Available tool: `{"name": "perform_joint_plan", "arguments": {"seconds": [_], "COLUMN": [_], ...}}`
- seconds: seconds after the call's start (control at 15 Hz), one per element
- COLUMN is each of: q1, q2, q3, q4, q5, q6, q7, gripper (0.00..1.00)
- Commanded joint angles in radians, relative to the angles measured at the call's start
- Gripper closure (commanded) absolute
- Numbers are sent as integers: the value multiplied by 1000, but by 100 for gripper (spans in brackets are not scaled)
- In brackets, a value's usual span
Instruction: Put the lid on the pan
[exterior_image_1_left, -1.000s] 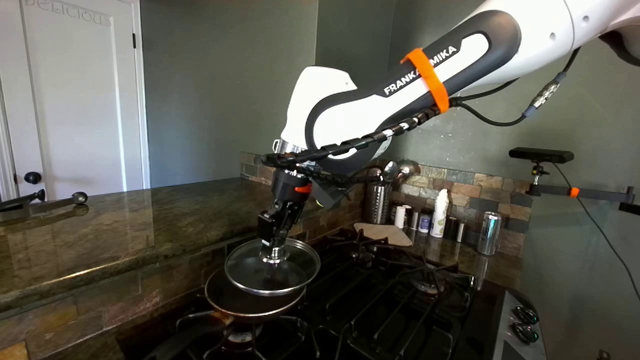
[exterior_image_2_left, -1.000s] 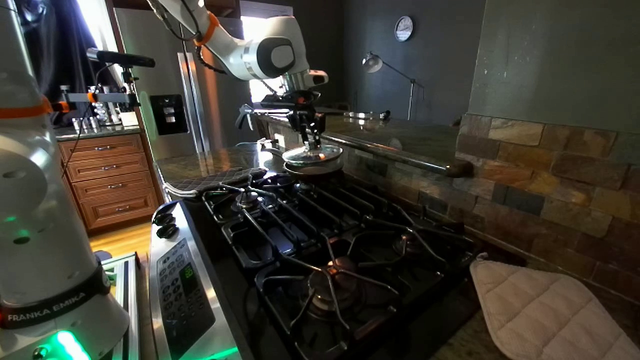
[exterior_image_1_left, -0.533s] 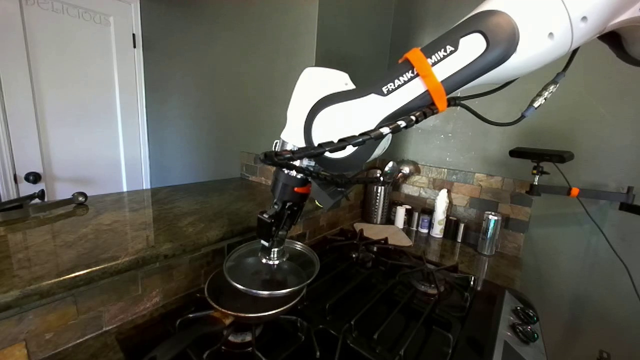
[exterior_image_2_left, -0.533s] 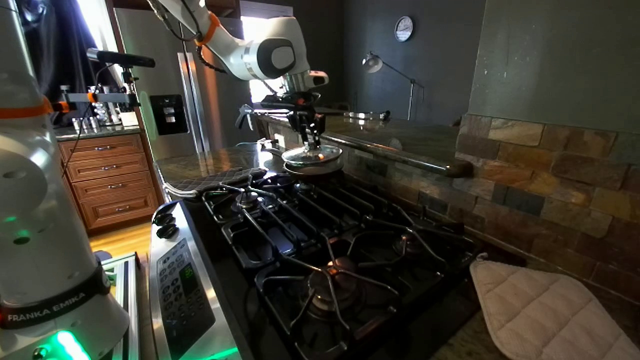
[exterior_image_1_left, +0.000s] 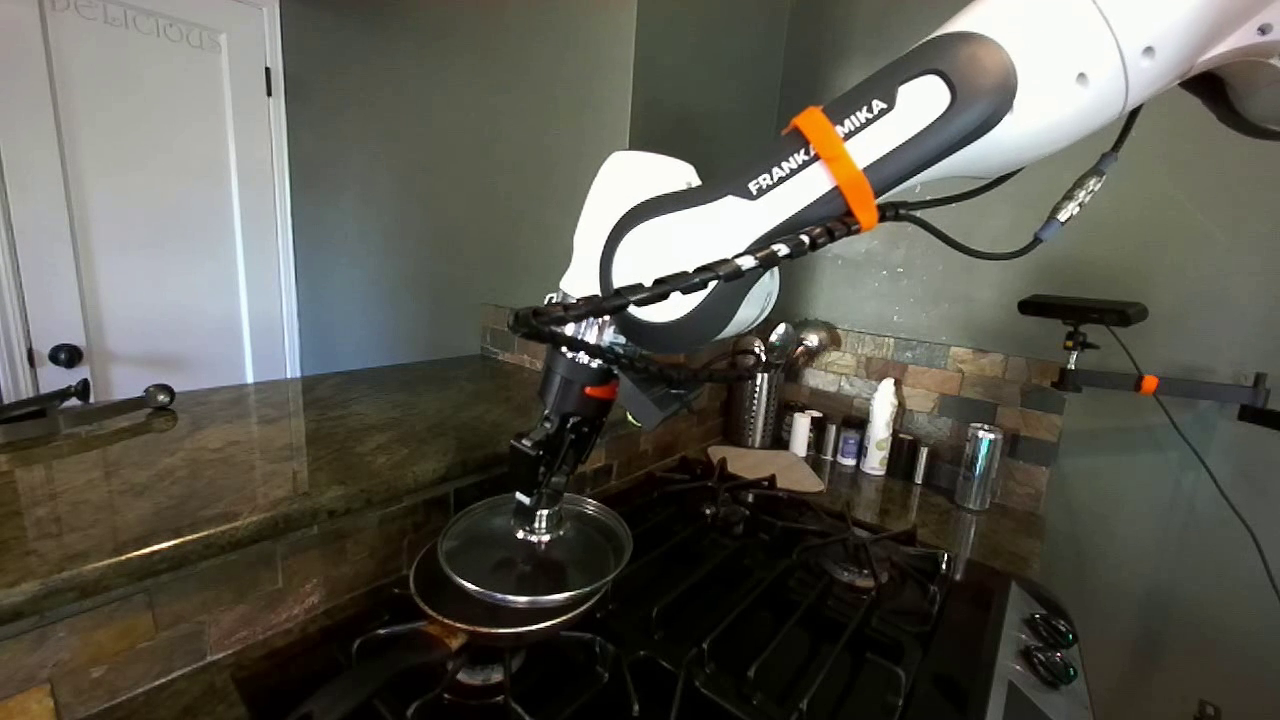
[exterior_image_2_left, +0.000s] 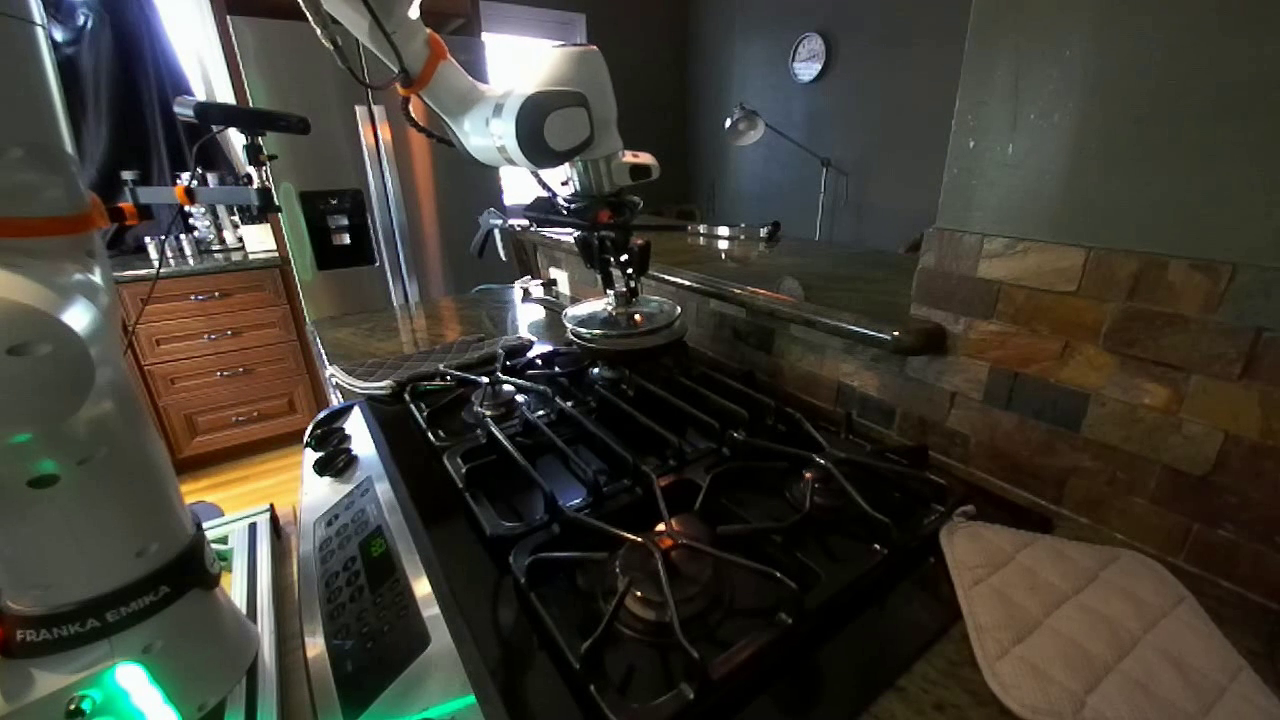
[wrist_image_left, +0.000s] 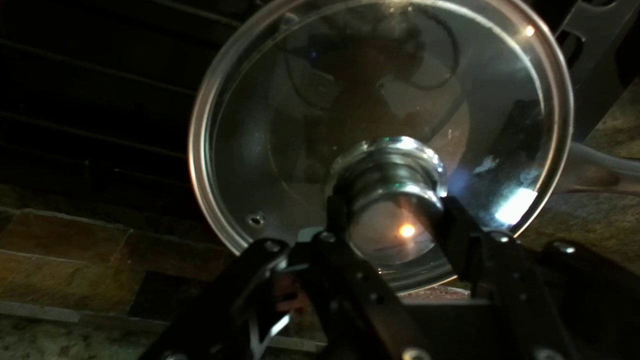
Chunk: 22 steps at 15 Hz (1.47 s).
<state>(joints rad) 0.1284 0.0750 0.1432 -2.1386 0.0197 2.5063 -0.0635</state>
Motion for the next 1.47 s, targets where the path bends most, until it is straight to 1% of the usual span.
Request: {"name": "perform_joint_plan", "arguments": {"seconds": [0.0, 0.47, 0.87, 1.4], "q1": [4, 13, 15, 13], "q2": [13, 41, 46, 52], "q3": [4, 13, 11, 9], "q4": [12, 40, 35, 30], "q5": [18, 3, -20, -20], "q6": [41, 44, 43, 54], "q7": [-23, -19, -12, -11], "gripper": [77, 77, 77, 77]}}
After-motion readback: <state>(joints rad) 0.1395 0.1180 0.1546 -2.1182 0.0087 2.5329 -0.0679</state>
